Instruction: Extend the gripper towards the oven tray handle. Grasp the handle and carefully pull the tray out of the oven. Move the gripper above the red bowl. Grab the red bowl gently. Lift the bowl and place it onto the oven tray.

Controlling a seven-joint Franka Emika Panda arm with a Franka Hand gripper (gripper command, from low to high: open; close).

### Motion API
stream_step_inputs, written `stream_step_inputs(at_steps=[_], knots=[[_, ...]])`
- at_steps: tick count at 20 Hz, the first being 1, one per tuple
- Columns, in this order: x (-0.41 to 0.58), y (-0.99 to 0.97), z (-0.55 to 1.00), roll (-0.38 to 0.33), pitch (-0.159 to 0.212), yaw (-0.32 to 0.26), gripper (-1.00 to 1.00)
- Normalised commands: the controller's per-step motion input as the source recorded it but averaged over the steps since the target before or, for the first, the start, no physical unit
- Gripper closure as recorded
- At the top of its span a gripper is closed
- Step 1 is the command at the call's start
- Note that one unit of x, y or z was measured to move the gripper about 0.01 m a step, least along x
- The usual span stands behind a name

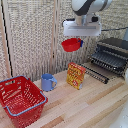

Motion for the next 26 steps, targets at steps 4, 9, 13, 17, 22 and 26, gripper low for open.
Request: stream_step_inputs(at_steps=[4,9,13,17,22,26], knots=[[0.002,-0.77,0.05,0.026,-0.072,-0.133,1.0],[0.0,-0.72,0.01,0.035,-0.081,-0.151,1.0],[0.0,-0.76,0.0,0.042,-0.076,-0.135,1.0],[0.0,-0.78,0.0,0.046,-0.075,-0.126,1.0],[0.003,-0.81,0.0,0.046,-0.079,-0.113,1.0],[0.0,-0.78,0.0,0.036,-0.07,-0.137,1.0]])
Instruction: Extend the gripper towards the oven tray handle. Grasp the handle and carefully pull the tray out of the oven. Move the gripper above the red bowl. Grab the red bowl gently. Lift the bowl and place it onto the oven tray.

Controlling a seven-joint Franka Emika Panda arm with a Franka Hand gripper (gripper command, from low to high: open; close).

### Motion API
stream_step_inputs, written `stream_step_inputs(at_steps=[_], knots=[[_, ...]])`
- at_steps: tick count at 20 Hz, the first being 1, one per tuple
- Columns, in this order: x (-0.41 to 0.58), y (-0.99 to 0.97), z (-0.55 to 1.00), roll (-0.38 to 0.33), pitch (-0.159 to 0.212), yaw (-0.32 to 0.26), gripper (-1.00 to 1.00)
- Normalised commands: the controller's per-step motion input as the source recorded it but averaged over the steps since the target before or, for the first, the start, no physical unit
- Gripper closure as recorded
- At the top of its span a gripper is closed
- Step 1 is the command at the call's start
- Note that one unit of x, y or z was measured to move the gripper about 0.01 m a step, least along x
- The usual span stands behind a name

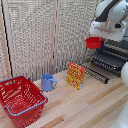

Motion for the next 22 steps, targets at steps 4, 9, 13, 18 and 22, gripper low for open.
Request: stream_step_inputs(at_steps=[4,9,13,18,22], knots=[[0.0,-0.73,0.0,0.029,-0.078,-0.158,1.0],[0.03,-0.76,-0.04,0.039,-0.07,-0.14,1.0],[0.041,-0.8,-0.09,0.035,-0.041,-0.128,1.0],[0.094,-0.91,-0.1,0.035,-0.018,-0.08,1.0],[0.219,-0.71,-0.24,0.059,0.0,-0.063,1.0]])
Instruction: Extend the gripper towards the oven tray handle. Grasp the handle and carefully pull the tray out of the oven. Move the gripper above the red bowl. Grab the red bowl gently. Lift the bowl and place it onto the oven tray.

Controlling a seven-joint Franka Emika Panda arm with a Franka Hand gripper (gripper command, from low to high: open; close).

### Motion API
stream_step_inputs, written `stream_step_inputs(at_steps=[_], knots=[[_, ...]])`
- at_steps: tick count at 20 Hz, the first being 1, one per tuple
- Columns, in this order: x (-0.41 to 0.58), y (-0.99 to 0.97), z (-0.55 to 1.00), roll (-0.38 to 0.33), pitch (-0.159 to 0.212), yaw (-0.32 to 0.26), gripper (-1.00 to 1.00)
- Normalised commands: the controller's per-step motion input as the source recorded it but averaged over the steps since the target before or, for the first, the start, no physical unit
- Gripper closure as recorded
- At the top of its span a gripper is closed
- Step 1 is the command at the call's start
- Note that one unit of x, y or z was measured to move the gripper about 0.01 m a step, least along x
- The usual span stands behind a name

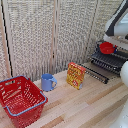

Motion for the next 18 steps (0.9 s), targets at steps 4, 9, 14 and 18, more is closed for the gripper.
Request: stream_step_inputs(at_steps=[4,9,14,18], knots=[[0.187,-0.16,-0.26,0.018,0.0,-0.067,1.0],[-0.108,0.03,-0.04,-0.001,-0.031,-0.131,-1.0],[-0.048,0.05,0.12,-0.02,-0.025,-0.146,-1.0],[0.009,0.02,0.35,-0.009,-0.001,-0.142,-1.0]])
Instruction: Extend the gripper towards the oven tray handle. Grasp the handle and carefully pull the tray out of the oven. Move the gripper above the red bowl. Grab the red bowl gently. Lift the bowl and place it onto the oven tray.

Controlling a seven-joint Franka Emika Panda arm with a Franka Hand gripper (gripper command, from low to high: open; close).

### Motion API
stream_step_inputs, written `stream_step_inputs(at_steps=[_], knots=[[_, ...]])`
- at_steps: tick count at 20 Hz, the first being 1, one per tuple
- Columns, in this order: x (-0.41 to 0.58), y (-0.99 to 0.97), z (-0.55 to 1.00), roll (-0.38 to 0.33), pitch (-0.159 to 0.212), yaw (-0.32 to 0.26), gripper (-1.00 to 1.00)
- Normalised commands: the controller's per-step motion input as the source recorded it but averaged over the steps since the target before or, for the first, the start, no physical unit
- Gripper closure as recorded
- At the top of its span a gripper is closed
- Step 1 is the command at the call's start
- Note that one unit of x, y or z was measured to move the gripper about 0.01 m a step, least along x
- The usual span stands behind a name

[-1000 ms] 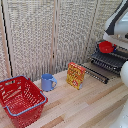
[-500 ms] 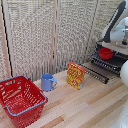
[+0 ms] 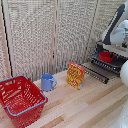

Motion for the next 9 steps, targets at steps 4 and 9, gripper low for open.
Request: stream_step_inputs(at_steps=[4,9], knots=[[0.057,0.04,0.52,0.001,0.015,-0.11,-1.0],[0.018,0.18,0.36,-0.014,0.067,-0.063,-1.0]])
